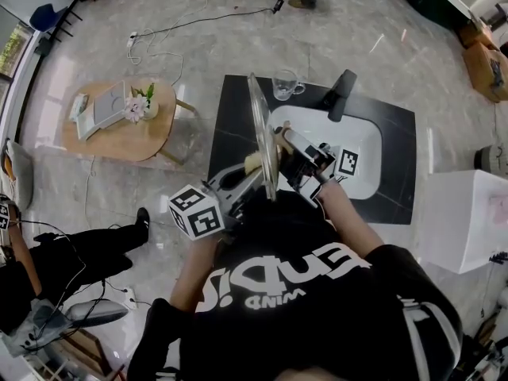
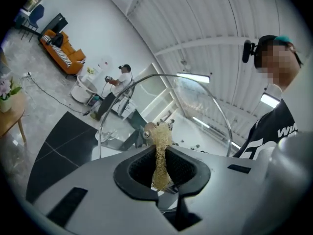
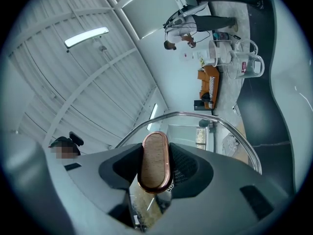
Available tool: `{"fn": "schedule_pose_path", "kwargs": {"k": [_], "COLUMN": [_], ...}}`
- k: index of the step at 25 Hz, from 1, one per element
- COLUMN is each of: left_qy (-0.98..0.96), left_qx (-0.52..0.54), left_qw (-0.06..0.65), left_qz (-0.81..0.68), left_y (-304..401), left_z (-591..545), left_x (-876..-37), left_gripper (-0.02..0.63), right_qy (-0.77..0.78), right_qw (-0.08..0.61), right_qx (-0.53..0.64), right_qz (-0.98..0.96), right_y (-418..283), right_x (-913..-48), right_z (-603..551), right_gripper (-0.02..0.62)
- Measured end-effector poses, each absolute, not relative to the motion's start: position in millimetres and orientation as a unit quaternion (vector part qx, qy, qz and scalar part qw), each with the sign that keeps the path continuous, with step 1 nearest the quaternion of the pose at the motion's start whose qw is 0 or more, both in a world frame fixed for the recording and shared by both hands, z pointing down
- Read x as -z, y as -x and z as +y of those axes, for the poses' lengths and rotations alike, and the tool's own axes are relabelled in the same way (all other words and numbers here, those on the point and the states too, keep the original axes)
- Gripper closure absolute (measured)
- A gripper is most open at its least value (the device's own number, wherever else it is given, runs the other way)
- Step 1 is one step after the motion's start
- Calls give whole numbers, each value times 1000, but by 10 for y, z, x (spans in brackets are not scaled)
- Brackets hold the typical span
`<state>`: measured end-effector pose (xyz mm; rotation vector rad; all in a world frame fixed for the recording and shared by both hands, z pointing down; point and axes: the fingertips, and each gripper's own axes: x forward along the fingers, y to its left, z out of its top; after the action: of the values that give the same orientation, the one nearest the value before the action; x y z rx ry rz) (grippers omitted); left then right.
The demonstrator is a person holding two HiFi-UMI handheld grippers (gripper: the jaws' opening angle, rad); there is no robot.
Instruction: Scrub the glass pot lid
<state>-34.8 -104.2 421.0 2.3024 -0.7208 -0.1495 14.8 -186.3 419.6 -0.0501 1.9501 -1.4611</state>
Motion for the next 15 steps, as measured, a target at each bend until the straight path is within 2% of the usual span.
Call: {"fn": "schedule_pose_path", "kwargs": {"k": [15], "left_qy": [-900], "left_qx": [146], "left_qw": [333], "left_qz": [-241], "left_y": [477], "left_z": [-1273], "left_x": [-3495], "left_gripper": [552], "right_qy": [13], "right_qw": [346], "right_qx": [566], "right_qz": [748], "right_y": [-139], "right_x": [-4220], "right_z": [-1807], "right_gripper": [422]}}
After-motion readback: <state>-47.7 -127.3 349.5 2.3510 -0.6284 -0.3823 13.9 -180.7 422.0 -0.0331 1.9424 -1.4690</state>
